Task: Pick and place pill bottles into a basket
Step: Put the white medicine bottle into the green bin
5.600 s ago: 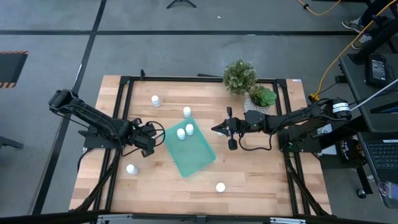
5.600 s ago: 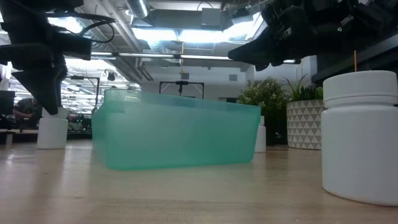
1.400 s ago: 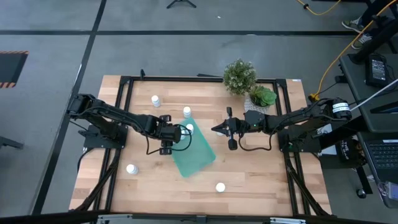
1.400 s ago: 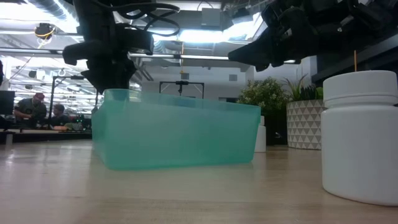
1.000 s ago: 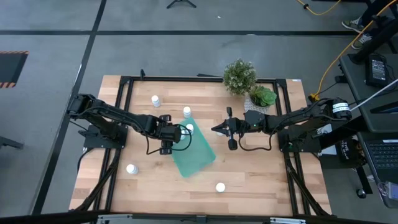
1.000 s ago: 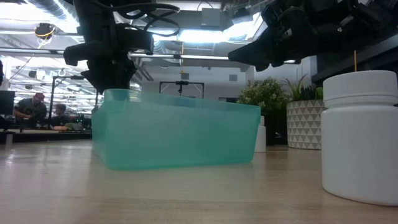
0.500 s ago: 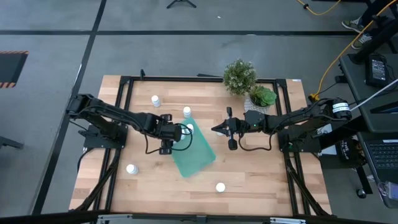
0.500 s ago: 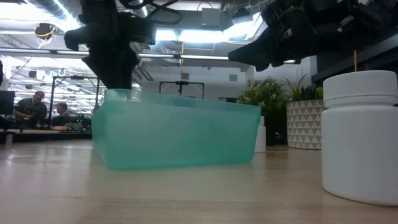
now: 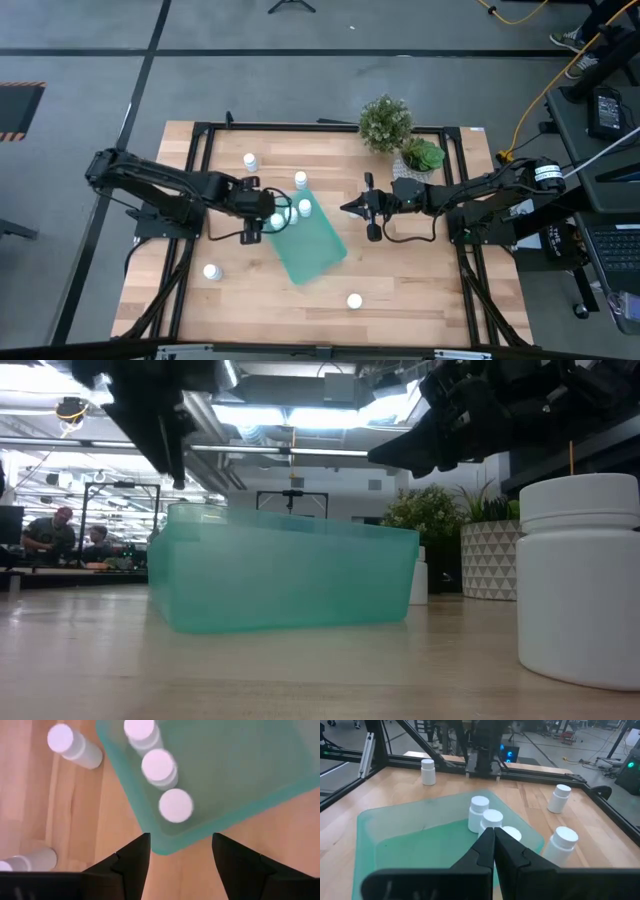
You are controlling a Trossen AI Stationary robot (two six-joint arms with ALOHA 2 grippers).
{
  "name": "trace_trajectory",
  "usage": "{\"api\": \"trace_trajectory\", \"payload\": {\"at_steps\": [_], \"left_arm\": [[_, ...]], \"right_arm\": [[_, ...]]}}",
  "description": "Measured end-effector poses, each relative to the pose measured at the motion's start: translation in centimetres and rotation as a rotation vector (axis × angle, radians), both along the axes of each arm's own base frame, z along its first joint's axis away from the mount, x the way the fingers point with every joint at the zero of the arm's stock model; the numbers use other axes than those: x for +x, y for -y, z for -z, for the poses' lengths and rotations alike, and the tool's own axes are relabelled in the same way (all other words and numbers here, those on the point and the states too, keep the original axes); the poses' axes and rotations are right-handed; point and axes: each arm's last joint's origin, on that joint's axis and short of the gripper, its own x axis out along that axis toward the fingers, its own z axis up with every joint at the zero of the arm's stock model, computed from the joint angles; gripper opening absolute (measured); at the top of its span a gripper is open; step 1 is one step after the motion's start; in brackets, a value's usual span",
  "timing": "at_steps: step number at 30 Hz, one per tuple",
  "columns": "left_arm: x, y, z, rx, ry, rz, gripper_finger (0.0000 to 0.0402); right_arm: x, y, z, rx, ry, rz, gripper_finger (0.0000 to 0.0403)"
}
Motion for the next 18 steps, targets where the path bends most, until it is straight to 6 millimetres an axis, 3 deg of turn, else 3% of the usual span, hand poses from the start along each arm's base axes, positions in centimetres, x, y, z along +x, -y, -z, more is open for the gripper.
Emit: {"api": "trace_trajectory", "payload": {"at_steps": [9, 18], "left_arm": [[-3.2, 0.3, -2.9, -0.045, 0.134, 0.004, 0.0176], [-5.4, 1.9, -1.5, -0.121, 0.119, 0.03, 0.0156]], "right_arm": [[0.0, 0.0, 0.0, 0.0, -0.003, 0.002, 0.0012], [0.0, 0.0, 0.2, 0.003, -0.019, 0.003, 0.0012]]}}
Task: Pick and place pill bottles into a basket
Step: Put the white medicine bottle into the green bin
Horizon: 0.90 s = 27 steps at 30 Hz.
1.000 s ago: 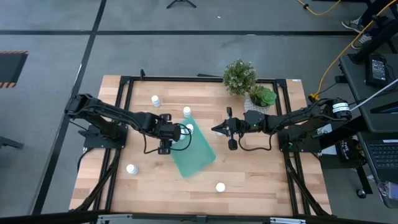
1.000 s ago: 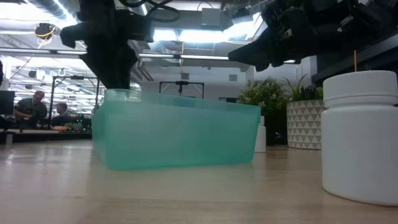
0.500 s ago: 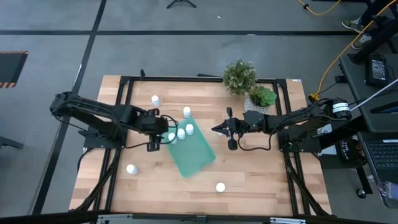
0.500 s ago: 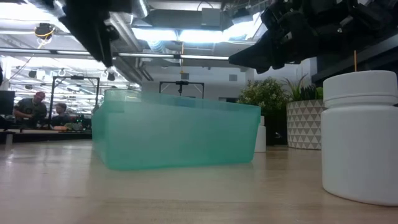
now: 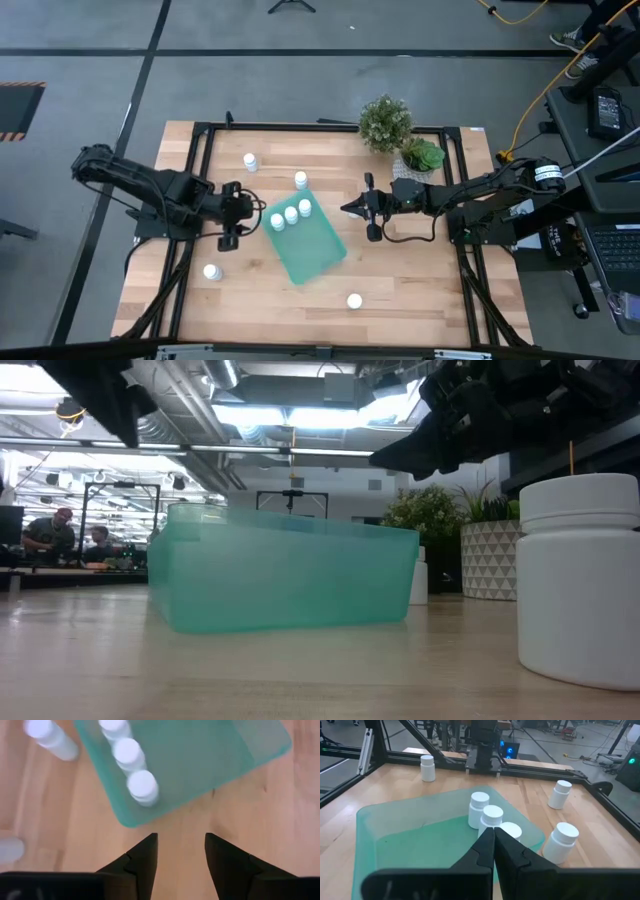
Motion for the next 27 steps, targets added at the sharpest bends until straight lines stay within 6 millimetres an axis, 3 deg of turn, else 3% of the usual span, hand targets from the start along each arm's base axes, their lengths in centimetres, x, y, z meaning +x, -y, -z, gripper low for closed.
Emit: {"api": "trace_trajectory", "payload": {"at_steps": [10, 27], "left_arm": [[-0.9, 2.2, 1.5, -0.005, -0.078, 0.361, 0.0133], [-1.5, 4.2, 1.3, -0.011, -0.037, 0.599, 0.0094]], "right_arm": [[0.0, 0.0, 0.0, 0.0, 0.0, 0.0, 0.0012], [0.0, 0.0, 0.0, -0.003, 0.002, -0.001, 0.0012]]}}
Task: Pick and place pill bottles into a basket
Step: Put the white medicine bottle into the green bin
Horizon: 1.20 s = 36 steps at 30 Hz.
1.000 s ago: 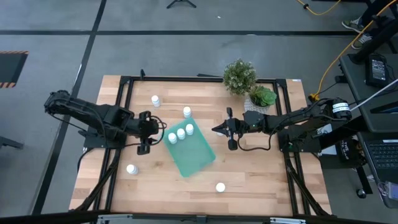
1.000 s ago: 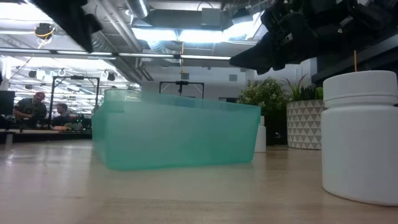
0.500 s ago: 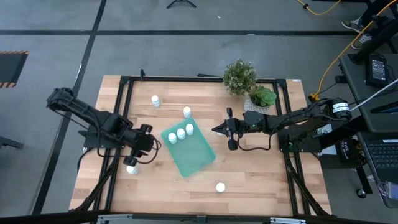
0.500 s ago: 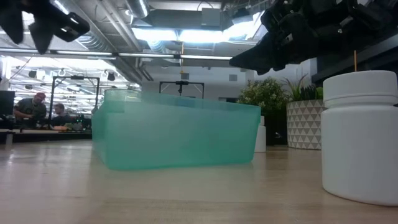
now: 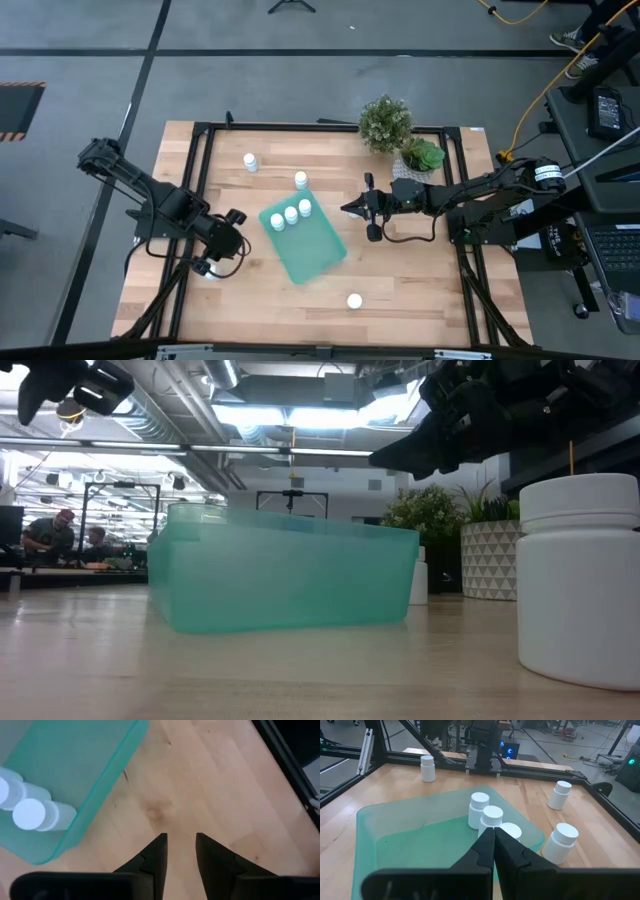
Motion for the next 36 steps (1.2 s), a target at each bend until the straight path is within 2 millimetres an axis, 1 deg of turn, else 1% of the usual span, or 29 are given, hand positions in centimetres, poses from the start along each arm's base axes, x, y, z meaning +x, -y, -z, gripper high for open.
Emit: {"api": "trace_trajectory", "payload": {"at_steps": [11, 18, 24, 30, 36], "left_arm": [[0.0, 0.9, -0.3, 0.027, 0.093, 0.17, 0.009], [-0.3, 1.4, -0.2, 0.085, 0.127, 0.329, 0.0089], [-1.5, 1.7, 0.2, 0.107, 0.052, 0.461, 0.0071], [-2.0, 1.8, 0.3, 0.092, -0.003, 0.409, 0.0052], [-1.9, 1.8, 0.3, 0.066, -0.023, 0.325, 0.0049]], "right_arm": [[0.0, 0.0, -0.2, 0.0, 0.018, 0.0, 0.0012], [0.1, 0.0, -0.3, 0.002, 0.032, 0.001, 0.0012], [0.1, 0.0, -0.3, 0.002, 0.032, 0.001, 0.0012], [0.1, 0.0, -0.4, 0.033, 0.043, 0.007, 0.0012], [0.1, 0.0, -0.4, 0.079, 0.044, 0.017, 0.0012]]}}
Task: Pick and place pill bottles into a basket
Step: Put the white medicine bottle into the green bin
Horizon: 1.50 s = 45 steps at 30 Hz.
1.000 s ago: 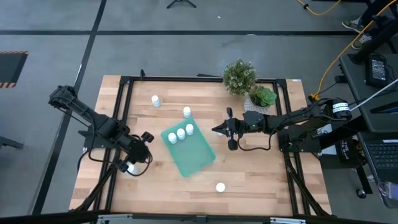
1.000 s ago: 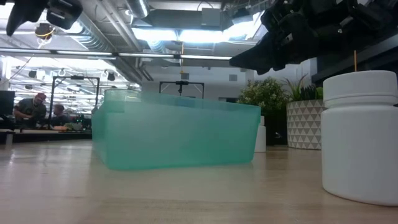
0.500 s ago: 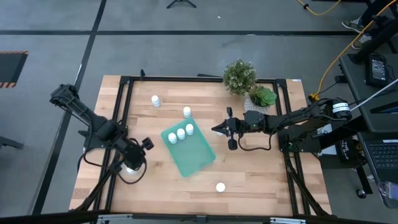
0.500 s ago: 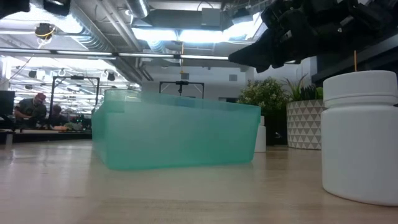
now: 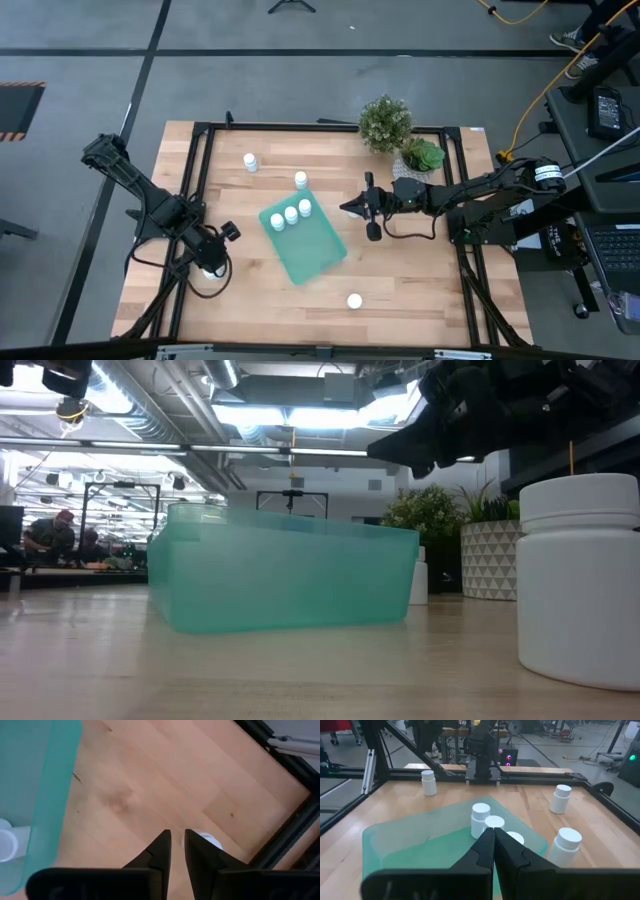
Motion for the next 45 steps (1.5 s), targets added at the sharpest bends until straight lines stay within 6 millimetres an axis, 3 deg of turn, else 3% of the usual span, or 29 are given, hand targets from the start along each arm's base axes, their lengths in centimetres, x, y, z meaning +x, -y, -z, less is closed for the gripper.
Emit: {"api": "trace_trajectory", "payload": {"at_steps": [9, 18, 29, 36, 45], "left_arm": [[0.2, -0.3, 0.0, 0.071, 0.056, -0.099, 0.0078], [0.5, -0.5, -0.1, 0.069, 0.075, -0.309, 0.0164], [0.6, -0.3, -0.2, 0.048, 0.088, -0.312, 0.0251], [0.3, 0.1, -0.1, -0.043, -0.003, -0.311, 0.0259], [-0.7, 1.0, 0.0, -0.083, -0.061, -0.443, 0.0253]], "right_arm": [[0.0, 0.0, 0.0, 0.052, -0.001, 0.009, 0.0012], [0.0, 0.0, 0.0, 0.052, -0.001, 0.009, 0.0012], [0.0, 0.0, 0.0, 0.052, -0.001, 0.009, 0.0012], [0.0, 0.0, 0.0, 0.075, -0.001, 0.013, 0.0012], [0.0, 0.0, 0.0, 0.079, -0.002, 0.014, 0.0012]]}}
